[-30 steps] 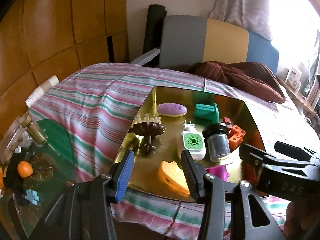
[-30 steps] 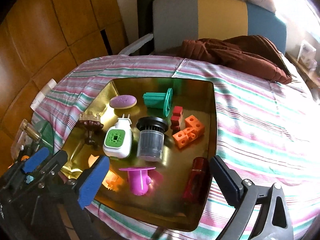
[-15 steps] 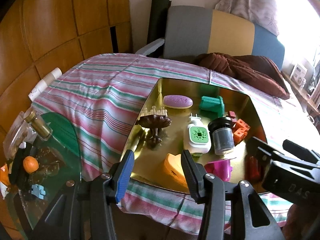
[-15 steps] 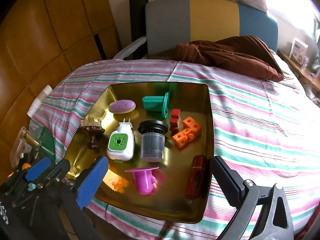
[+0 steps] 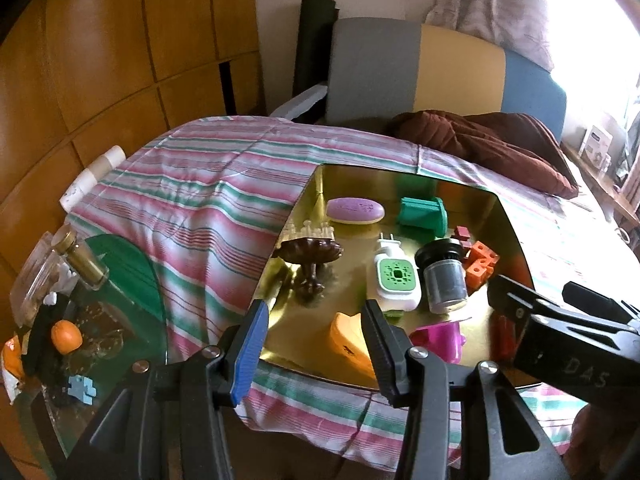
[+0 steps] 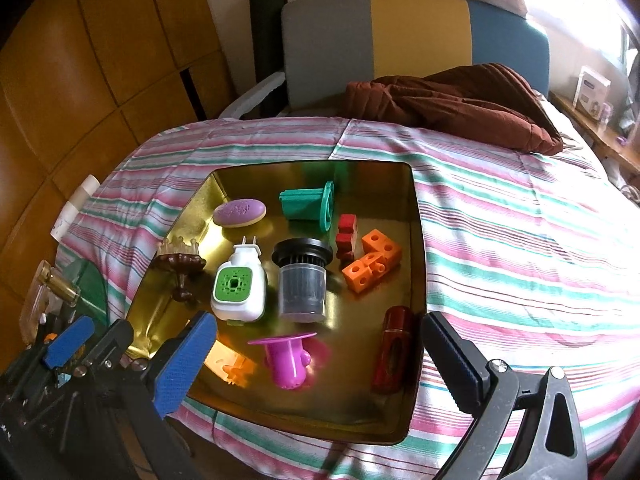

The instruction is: Organize rigid objects

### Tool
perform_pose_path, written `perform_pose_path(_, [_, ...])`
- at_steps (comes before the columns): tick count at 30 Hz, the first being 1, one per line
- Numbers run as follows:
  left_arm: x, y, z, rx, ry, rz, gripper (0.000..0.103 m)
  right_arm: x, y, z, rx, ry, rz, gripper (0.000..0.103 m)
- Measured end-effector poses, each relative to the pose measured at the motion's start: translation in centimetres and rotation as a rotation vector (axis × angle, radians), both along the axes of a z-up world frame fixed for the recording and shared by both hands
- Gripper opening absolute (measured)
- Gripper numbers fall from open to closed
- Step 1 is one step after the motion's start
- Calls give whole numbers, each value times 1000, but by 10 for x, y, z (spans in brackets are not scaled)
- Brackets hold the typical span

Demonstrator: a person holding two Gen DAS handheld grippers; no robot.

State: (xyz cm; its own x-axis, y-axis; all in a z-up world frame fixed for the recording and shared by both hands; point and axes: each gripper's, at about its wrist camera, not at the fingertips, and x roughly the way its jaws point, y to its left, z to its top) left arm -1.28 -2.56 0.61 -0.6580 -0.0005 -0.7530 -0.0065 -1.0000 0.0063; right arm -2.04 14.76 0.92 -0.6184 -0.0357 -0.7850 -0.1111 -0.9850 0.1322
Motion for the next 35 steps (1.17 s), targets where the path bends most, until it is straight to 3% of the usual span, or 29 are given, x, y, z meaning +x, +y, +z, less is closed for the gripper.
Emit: perform_pose_path(35, [2,-7,8,37,38,18,48,0,-3,-10,0,-23,-12,103])
